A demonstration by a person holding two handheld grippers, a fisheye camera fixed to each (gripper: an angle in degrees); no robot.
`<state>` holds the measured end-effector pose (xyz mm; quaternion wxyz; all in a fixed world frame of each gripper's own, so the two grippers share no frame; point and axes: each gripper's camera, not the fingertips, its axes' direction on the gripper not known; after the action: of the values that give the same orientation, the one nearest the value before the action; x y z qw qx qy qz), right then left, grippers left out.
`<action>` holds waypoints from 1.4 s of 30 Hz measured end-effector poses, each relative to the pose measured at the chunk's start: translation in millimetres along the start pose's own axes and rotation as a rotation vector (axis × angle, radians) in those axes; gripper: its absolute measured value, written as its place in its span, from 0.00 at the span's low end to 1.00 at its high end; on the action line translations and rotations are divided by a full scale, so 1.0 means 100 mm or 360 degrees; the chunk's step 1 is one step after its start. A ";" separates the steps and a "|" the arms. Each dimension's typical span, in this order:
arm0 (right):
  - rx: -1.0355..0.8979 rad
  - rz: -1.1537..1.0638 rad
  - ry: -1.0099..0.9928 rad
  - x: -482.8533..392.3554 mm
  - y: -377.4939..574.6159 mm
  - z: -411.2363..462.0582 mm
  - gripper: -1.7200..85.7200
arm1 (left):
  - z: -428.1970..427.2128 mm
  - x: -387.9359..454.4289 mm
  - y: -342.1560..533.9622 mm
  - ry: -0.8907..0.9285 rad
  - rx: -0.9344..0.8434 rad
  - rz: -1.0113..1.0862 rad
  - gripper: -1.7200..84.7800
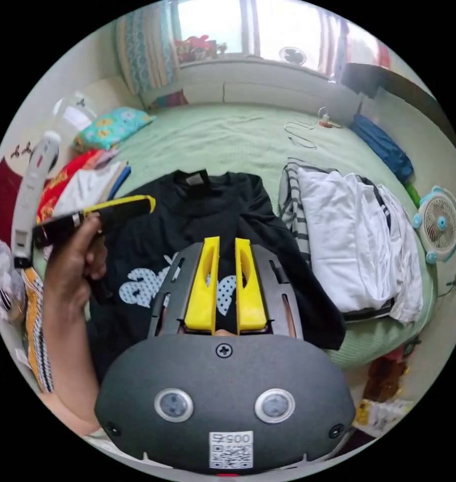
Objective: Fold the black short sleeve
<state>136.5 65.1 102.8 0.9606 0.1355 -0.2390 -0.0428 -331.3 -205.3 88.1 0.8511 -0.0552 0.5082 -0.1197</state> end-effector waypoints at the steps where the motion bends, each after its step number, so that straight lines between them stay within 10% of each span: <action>1: -0.0096 -0.0068 0.0023 -0.03 -0.03 0.09 0.07 | 0.02 0.00 -0.01 0.0021 0.0006 0.0006 0.01; 27: -0.0636 -0.0489 0.0046 -0.56 -0.54 0.60 0.07 | 0.67 -0.12 -0.41 0.0055 -0.0054 0.0055 0.01; 42: 0.0053 0.0106 0.0415 0.52 -1.21 -0.41 0.00 | 0.75 -0.01 -0.45 0.0078 -0.0084 0.0106 0.01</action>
<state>199.5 -48.7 57.4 0.9820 0.1478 -0.1173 0.0109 -272.5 -250.2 134.3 0.8401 -0.0576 0.5335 -0.0794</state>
